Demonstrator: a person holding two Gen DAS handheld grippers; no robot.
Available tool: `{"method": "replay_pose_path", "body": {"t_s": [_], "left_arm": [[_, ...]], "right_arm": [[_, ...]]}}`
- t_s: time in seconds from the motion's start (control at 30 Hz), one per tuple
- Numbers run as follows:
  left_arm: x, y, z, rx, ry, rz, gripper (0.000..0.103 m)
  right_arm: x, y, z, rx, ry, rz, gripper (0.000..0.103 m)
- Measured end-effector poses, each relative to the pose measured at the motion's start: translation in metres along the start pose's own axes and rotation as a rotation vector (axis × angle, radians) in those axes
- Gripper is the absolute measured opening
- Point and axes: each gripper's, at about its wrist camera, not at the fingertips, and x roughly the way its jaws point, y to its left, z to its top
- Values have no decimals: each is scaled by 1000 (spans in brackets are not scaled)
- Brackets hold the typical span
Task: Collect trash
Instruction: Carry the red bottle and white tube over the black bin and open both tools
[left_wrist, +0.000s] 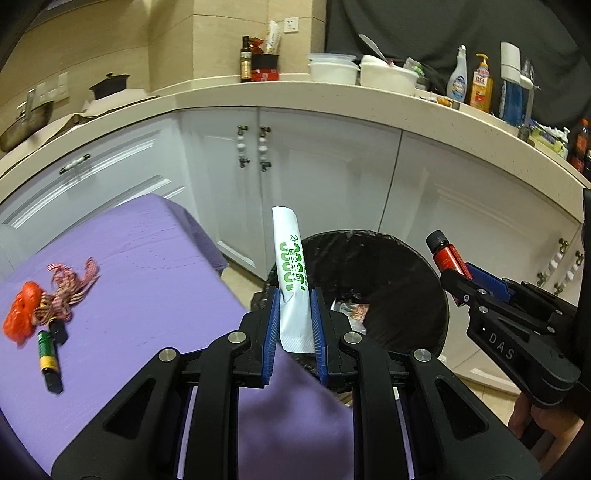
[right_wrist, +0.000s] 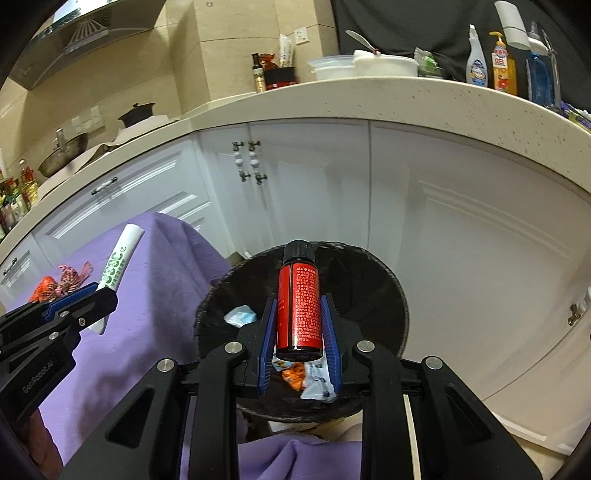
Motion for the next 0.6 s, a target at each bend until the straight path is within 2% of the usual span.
{"method": "replay_pose_path", "body": {"t_s": [0.53,0.6], "left_arm": [[51,-27,13,60,36,13,17],[59,-31,14,79,56,14,18]], "right_arm": [[37,-25,2,44,28,-31,25],[41,-28,1,53,36,-29,31]]}}
